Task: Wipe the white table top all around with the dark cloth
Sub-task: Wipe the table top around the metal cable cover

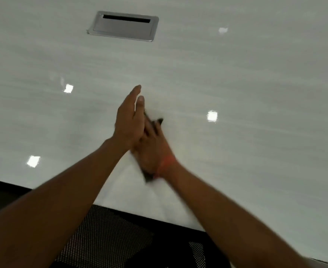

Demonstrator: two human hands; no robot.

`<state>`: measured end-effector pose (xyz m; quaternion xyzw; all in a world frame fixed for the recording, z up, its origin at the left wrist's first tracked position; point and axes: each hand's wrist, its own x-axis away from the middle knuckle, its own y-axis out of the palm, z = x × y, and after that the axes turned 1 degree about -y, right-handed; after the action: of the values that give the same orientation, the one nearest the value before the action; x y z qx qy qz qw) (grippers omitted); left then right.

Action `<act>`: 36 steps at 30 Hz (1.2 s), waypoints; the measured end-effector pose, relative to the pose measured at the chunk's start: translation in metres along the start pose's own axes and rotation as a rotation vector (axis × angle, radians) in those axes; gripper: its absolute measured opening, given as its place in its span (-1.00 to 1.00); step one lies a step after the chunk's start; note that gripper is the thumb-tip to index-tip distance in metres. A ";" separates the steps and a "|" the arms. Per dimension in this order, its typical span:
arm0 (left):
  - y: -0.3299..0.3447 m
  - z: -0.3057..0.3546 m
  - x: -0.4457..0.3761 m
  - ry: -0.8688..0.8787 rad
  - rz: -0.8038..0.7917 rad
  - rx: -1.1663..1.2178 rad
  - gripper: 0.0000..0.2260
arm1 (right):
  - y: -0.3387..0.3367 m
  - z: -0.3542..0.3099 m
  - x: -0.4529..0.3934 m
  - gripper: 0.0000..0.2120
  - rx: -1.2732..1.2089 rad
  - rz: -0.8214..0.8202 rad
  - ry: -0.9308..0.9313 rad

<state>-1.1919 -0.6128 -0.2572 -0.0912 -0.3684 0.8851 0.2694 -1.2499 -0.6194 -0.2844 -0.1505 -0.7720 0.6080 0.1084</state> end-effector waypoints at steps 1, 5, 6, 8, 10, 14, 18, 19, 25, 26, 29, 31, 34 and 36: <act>-0.015 -0.001 -0.007 0.077 -0.086 0.095 -0.56 | 0.002 -0.020 0.036 -0.47 -0.009 -0.034 -0.074; -0.061 -0.026 -0.024 0.211 -0.223 0.261 -0.57 | -0.012 0.003 0.170 -0.46 0.015 -0.100 0.003; -0.060 -0.029 -0.021 0.194 -0.241 0.260 -0.57 | -0.020 0.026 0.192 -0.46 0.037 -0.094 0.103; -0.056 -0.036 -0.014 0.190 -0.276 0.245 -0.56 | -0.038 0.074 0.216 -0.45 0.059 -0.068 0.367; -0.059 -0.048 -0.021 0.226 -0.279 0.261 -0.55 | -0.048 0.112 0.203 -0.42 0.069 -0.038 0.619; -0.065 -0.056 -0.040 0.225 -0.315 0.282 -0.55 | -0.037 0.125 0.084 -0.36 0.052 0.017 0.809; -0.076 -0.060 -0.049 0.235 -0.355 0.330 -0.58 | -0.006 0.032 -0.016 -0.41 0.032 0.054 0.564; -0.080 -0.061 -0.051 0.247 -0.362 0.332 -0.59 | 0.000 0.001 -0.020 -0.43 0.027 0.050 0.474; -0.111 -0.074 -0.057 0.245 -0.427 0.366 -0.63 | 0.011 -0.078 0.078 -0.44 0.071 -0.058 0.258; -0.116 -0.076 -0.057 0.236 -0.430 0.378 -0.63 | 0.008 -0.074 0.101 -0.43 0.088 -0.081 0.277; -0.129 -0.081 -0.062 0.210 -0.427 0.392 -0.63 | -0.010 -0.042 0.155 -0.43 0.101 -0.132 0.474; -0.138 -0.085 -0.067 0.200 -0.412 0.397 -0.63 | -0.024 -0.006 0.166 -0.44 0.101 -0.122 0.697; -0.149 -0.097 -0.077 0.209 -0.372 0.392 -0.63 | -0.037 0.049 0.124 -0.36 0.061 -0.067 0.921; -0.154 -0.110 -0.082 0.214 -0.353 0.352 -0.62 | -0.035 0.070 0.063 -0.32 0.034 -0.020 0.944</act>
<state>-1.0208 -0.5017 -0.2307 -0.0703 -0.1888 0.8601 0.4686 -1.3360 -0.6671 -0.2681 -0.4014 -0.6297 0.4844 0.4559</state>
